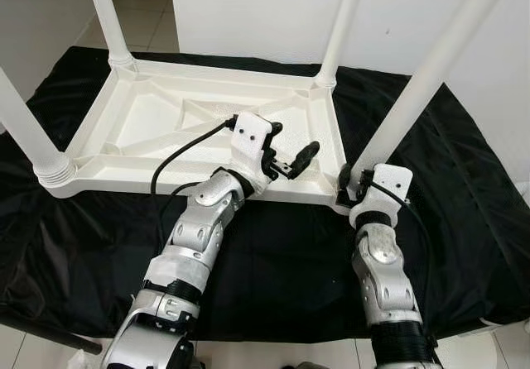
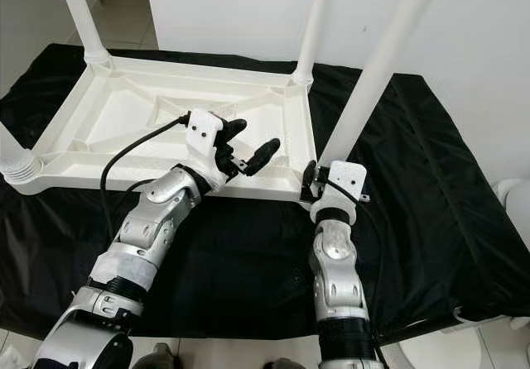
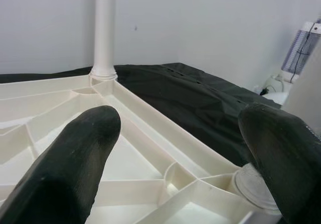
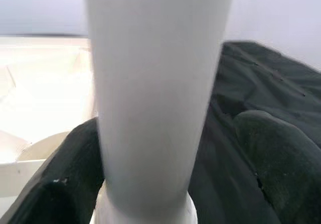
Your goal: Building children table
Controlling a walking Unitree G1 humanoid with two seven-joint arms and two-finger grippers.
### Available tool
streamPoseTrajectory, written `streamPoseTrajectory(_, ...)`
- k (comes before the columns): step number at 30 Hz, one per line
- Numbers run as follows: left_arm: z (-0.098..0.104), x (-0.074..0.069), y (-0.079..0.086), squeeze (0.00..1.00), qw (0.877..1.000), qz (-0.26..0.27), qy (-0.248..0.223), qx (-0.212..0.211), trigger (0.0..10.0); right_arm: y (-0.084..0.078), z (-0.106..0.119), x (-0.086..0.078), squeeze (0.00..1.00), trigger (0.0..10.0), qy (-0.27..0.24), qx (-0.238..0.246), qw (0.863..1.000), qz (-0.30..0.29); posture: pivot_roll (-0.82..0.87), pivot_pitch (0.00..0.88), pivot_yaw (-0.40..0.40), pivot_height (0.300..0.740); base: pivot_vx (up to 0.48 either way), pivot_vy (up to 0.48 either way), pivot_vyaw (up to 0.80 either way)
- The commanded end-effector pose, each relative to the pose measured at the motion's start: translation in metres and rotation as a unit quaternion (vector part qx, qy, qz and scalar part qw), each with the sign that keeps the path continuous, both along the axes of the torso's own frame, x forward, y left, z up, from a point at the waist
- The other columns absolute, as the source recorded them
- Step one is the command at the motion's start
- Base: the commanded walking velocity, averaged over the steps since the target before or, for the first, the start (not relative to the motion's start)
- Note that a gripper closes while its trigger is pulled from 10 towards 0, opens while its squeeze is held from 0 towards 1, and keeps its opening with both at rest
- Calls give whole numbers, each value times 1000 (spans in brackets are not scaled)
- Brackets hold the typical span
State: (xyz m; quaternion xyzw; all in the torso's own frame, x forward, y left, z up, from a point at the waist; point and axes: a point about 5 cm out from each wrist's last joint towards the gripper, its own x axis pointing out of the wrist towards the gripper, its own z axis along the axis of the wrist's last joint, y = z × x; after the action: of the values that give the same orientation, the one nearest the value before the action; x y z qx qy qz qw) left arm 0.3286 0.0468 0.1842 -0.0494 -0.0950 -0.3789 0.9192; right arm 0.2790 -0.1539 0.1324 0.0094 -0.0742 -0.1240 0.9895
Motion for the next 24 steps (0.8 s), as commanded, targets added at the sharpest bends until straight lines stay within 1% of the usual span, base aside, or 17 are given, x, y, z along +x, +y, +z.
streamPoseTrajectory(1, 1, 2, 3, 0, 1000, 10, -3, -3, 10000, 4, 2, -12, 0, 10000, -20, 8, 1000, -2, 30, 5, -64, 740, 0, 0, 0)
streamPoseTrajectory(2, 1, 2, 3, 0, 1000, 10, -3, -3, 10000, 4, 2, -12, 0, 10000, -20, 8, 1000, -2, 30, 5, -64, 740, 0, 0, 0)
streamPoseTrajectory(4, 4, 8, 12, 0, 999, 43, 0, -24, 10000, 10, 3, -21, 0, 10000, -28, 11, 999, 11, 32, 10, -66, 740, 0, 0, 0)
streamPoseTrajectory(5, 4, 8, 12, 0, 999, 43, 0, -24, 10000, 10, 3, -21, 0, 10000, -28, 11, 999, 11, 32, 10, -66, 740, 0, 0, 0)
streamPoseTrajectory(6, 5, 11, 17, 0, 998, 56, 2, -29, 10000, 13, 2, -24, 0, 10000, -28, 3, 999, 16, 32, 10, -66, 740, 0, 0, 0)
streamPoseTrajectory(7, 5, 11, 17, 0, 998, 56, 2, -29, 10000, 13, 2, -24, 0, 10000, -28, 3, 999, 16, 32, 10, -66, 740, 0, 0, 0)
streamPoseTrajectory(8, 7, 14, 22, 0, 997, 65, 0, -29, 10000, 16, 1, -28, 0, 10000, -26, 0, 999, 25, 30, 14, -67, 740, 0, 0, 0)
streamPoseTrajectory(10, 7, 14, 22, 0, 997, 65, 0, -29, 10000, 16, 1, -28, 0, 10000, -26, 0, 999, 25, 30, 14, -67, 740, 0, 0, 0)
streamPoseTrajectory(11, 12, 21, 35, 0, 997, 77, -11, -22, 10000, 23, -1, -35, 0, 5804, -24, -13, 998, 51, 31, 22, -76, 740, 0, 0, 0)
streamPoseTrajectory(12, 14, 23, 39, 0, 996, 80, -17, -18, 10000, 25, -1, -37, 0, 5804, -25, -17, 998, 59, 31, 22, -76, 740, 0, 0, 0)
streamPoseTrajectory(13, 14, 23, 39, 0, 996, 80, -17, -18, 10000, 25, -1, -37, 0, 5804, -25, -17, 998, 59, 31, 22, -76, 740, 0, 0, 0)
streamPoseTrajectory(14, 15, 24, 42, 0, 996, 83, -20, -14, 10000, 27, -2, -39, 0, 2706, -25, -22, 997, 68, 32, 25, -78, 740, 0, 0, 0)
streamPoseTrajectory(16, 15, 24, 42, 0, 996, 83, -20, -14, 10000, 27, -2, -39, 0, 2706, -25, -22, 997, 68, 32, 25, -78, 740, 0, 0, 0)
streamPoseTrajectory(17, 16, 25, 44, 0, 996, 85, -21, -13, 10000, 28, -2, -41, 0, 980, -24, -25, 997, 73, 33, 27, -81, 740, 0, 0, 0)
streamPoseTrajectory(18, 17, 27, 47, 0, 996, 88, -24, -8, 10000, 29, -3, -42, 0, 0, -22, -27, 996, 82, 36, 28, -85, 740, 0, 0, 0)
streamPoseTrajectory(23, 18, 27, 52, 0, 996, 84, -31, 10, 10000, 32, -9, -44, 0, 0, -10, -17, 994, 110, 39, 31, -88, 740, 0, 0, 0)
streamPoseTrajectory(24, 18, 25, 51, 0, 997, 73, -35, 15, 10000, 35, -11, -43, 0, 0, -6, -14, 991, 132, 42, 32, -87, 740, 0, 0, 0)
